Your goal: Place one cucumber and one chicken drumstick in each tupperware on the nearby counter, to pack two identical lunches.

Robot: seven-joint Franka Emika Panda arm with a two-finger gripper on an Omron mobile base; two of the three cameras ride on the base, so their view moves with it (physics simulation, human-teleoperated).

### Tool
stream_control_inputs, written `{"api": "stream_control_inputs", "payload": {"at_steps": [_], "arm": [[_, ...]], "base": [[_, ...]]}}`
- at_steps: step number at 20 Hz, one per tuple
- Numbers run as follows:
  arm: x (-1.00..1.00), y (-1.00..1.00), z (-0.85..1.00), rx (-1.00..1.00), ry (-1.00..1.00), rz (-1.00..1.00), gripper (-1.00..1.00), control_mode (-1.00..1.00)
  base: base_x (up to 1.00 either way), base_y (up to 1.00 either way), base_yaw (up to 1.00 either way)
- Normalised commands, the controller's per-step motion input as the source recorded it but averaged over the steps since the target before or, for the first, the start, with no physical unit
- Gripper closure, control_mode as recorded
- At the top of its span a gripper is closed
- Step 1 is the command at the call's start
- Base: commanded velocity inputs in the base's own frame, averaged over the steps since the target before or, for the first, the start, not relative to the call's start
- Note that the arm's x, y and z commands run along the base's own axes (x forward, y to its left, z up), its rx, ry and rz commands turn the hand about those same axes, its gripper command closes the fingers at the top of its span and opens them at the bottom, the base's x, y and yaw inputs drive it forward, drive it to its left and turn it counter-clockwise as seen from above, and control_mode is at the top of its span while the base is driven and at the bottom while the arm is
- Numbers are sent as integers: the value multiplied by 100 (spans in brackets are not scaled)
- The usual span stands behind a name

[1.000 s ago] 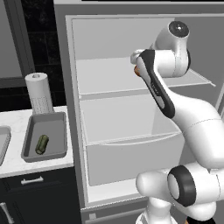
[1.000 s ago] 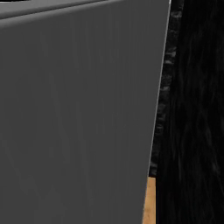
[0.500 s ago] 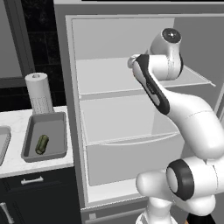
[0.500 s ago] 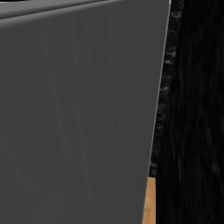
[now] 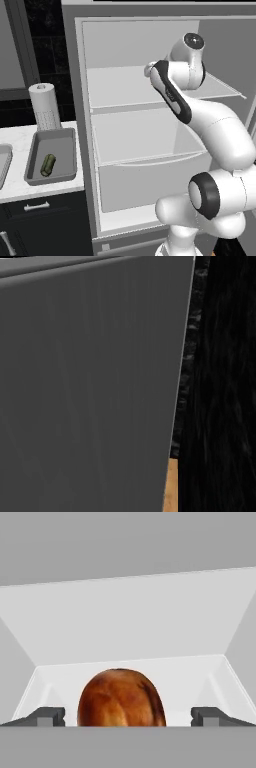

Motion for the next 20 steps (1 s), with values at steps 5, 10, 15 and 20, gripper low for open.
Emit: {"api": "stream_control_inputs", "payload": {"at_steps": [5,10,15,20], "arm": [[5,0,0,0,4,2,-100,-100],[0,3,0,0,15,0,-100,-100],[0,2,-2,0,17,0,-100,-100],[4,8,-22,0,14,0,-100,-100]], "base": [[0,0,0],[0,0,0],[0,0,0],[0,0,0]]}}
